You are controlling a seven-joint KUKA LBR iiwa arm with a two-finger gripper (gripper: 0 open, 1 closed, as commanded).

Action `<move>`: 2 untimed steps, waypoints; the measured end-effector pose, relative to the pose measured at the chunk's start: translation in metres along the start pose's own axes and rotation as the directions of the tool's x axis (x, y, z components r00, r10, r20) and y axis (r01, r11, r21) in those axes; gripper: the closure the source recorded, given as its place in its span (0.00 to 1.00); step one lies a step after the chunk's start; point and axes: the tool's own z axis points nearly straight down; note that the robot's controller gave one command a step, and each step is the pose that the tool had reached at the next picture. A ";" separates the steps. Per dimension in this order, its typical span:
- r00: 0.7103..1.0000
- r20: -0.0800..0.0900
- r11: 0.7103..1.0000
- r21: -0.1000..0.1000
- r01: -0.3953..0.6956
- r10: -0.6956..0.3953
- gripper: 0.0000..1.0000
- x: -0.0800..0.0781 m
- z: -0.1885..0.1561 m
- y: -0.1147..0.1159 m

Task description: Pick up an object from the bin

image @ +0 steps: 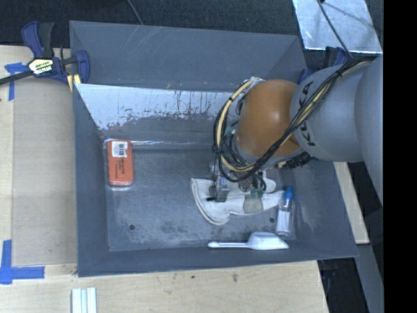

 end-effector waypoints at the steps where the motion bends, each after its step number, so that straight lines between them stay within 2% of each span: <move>1: 1.000 0.000 1.000 0.000 -0.001 0.001 1.00 0.000 0.000 0.000; 2: 0.997 -0.002 0.997 0.001 0.072 -0.072 1.00 0.020 -0.106 -0.046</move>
Offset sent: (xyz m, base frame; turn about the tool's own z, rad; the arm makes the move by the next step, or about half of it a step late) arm -0.0206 -0.0458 0.1056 -0.0737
